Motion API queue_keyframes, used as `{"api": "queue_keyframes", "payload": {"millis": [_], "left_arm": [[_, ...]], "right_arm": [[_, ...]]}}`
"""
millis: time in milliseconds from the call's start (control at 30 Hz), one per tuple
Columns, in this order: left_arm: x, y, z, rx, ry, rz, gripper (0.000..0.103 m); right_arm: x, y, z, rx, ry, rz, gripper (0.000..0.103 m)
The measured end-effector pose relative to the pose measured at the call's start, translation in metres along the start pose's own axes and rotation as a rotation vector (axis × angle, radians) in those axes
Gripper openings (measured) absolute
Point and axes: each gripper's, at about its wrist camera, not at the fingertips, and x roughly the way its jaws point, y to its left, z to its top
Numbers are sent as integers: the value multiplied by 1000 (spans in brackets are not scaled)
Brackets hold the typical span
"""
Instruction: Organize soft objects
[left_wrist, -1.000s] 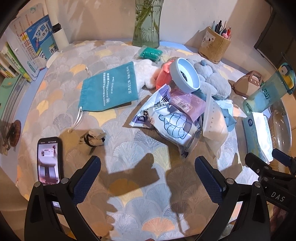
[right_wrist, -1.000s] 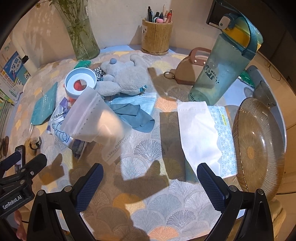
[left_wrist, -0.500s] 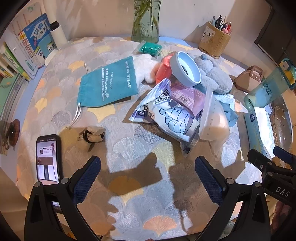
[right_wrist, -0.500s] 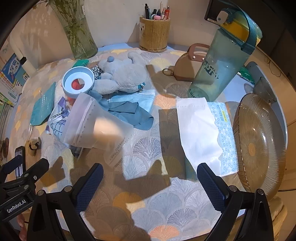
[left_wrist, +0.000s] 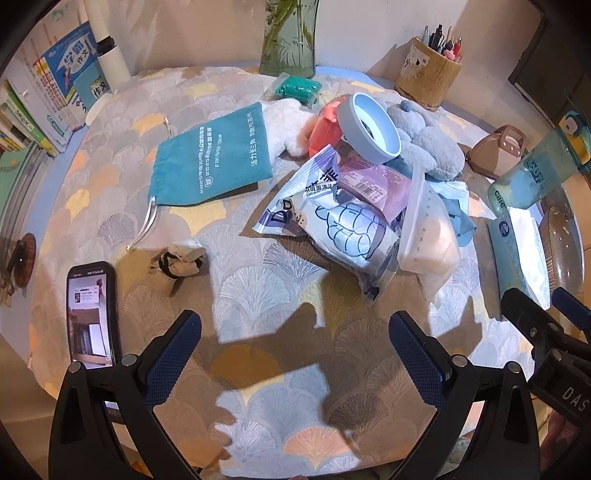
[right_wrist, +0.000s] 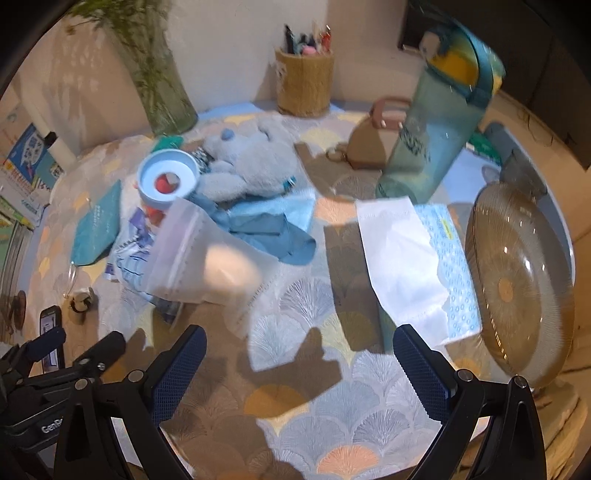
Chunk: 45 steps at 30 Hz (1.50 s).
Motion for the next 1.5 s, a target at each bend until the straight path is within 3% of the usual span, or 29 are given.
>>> {"api": "queue_keyframes", "payload": {"millis": [500,833,1500], "left_arm": [[6,16,-3,-52,18,-14,102],[7,19,-5,-52,27,-17,102],[14,22,-4,-54,40,-27,102]], "right_arm": [[13,11,-1,-39,47,80,101],[19,4,5,-15,60,50,101],[29,-2,6,16,98,80,101]]}}
